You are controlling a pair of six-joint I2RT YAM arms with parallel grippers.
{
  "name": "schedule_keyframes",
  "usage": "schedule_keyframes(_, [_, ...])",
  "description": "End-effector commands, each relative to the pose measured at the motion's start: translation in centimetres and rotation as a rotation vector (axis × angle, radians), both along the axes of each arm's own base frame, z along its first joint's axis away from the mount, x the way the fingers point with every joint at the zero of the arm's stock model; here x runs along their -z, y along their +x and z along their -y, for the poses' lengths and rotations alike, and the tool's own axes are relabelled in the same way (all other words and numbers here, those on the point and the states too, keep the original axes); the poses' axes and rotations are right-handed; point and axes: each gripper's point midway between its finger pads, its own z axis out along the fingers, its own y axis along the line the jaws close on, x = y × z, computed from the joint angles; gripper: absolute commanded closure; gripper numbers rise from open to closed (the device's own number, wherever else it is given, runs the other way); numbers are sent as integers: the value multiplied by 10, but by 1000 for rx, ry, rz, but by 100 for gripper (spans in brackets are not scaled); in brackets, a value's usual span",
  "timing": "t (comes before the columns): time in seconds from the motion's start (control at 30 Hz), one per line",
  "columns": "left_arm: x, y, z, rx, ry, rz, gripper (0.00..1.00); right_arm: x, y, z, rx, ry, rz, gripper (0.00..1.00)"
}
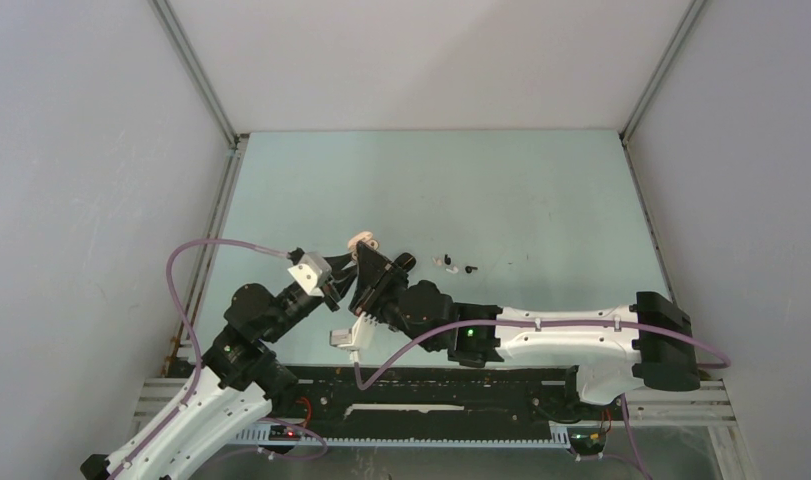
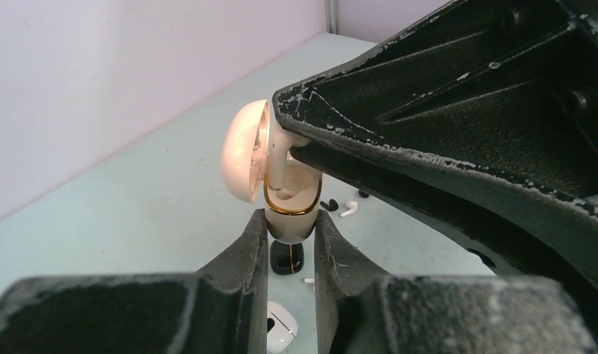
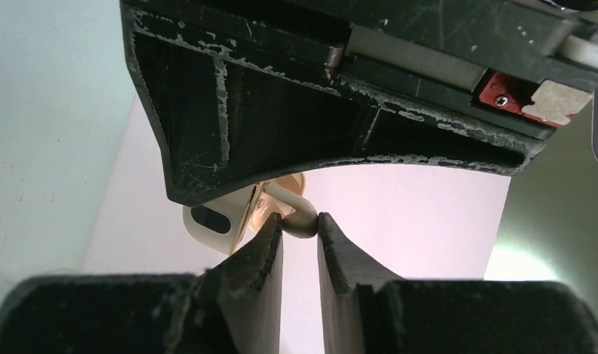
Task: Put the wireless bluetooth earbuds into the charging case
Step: Place the earbud in the charging case.
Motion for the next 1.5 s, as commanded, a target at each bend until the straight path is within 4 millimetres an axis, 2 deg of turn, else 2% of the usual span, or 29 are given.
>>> schedule_keyframes(0.0, [-17,-2,-1,1,-29,59,100,-13,0,-1,22,38,-14,100])
schedule_keyframes(0.37, [-18,-2,-1,4,-33,56,100,-11,-4,-2,18,34,-19,100])
schedule_keyframes(0.5, [-18,-3,-1,5,-34,58,100,-4,-4,-2,23,1,-22,100])
schedule_keyframes(0.7, [-18,-2,-2,-2,-33,62,100,7,-4,2,29,-61,-29,90])
schedule_keyframes(0.93, [-16,-2,-1,0,-30,58,100,5,-5,8,36,-91,-29,72])
schedule_keyframes(1.17, [-17,-3,0,6,-37,60,100,-10,-3,16,60,-79,-77,67])
schedule_keyframes(1.3, [-17,-3,0,8,-40,60,100,-13,-8,20,53,-89,-99,59])
schedule_keyframes(1.47, [-16,-3,1,13,-42,54,100,-21,-9,26,73,-74,-142,56])
